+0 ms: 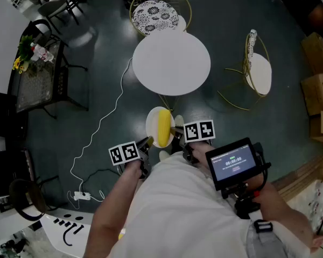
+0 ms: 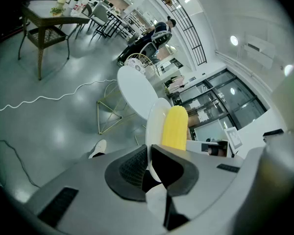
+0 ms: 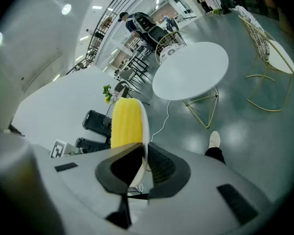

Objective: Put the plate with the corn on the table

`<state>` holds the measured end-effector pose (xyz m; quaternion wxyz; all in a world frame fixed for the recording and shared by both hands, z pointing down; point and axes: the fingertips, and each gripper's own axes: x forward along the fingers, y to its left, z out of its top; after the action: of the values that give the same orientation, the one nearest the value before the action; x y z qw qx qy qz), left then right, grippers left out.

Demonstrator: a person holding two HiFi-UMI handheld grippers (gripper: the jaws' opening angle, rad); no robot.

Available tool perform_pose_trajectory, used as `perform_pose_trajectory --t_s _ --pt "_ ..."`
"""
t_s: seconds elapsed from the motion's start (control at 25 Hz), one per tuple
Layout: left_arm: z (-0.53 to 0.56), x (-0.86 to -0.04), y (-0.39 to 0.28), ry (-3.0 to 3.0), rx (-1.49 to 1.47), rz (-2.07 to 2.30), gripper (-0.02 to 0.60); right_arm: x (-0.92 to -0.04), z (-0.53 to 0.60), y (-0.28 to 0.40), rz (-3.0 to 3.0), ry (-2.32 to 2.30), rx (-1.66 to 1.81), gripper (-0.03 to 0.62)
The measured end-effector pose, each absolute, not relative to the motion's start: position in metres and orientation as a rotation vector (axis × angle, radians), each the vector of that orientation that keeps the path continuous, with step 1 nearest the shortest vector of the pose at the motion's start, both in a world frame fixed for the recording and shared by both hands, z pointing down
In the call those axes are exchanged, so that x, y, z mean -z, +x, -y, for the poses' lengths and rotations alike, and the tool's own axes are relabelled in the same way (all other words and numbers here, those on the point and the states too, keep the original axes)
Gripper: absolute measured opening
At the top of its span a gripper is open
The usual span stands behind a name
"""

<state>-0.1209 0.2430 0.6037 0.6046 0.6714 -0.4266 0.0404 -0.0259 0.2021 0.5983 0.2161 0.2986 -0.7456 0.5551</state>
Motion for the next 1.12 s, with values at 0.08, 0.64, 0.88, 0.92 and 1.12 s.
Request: perform_pose_trajectory --t_s 0.08,0.64,0.88,0.92,1.12 --pt "-0.248 -0.603 -0.122 1.544 -0.077 0.985 0.031 -0.594 -0.206 -0.028 2.063 0.819 -1.531 0.041" --pt "-0.251 -0.615 -0.123 1.501 -0.064 0.984 0.032 -0.601 -0.206 -0.03 2.052 0.791 -1.563 0.041" --pt "-0.261 -0.609 -0.117 1.509 -0.058 0.98 0.032 -0.594 -0.217 -0.025 2.063 0.795 -1.569 0.041" --pt "-0.264 -0.608 -0.117 1.51 -0.058 0.979 0.032 -0.594 -0.22 -0.024 2.067 0.797 -1.57 0.041" --pt "-0.281 -0.607 -0.114 1.49 -0.061 0.97 0.031 -0.595 -0.236 -0.021 2.062 0.805 -1.581 0.041"
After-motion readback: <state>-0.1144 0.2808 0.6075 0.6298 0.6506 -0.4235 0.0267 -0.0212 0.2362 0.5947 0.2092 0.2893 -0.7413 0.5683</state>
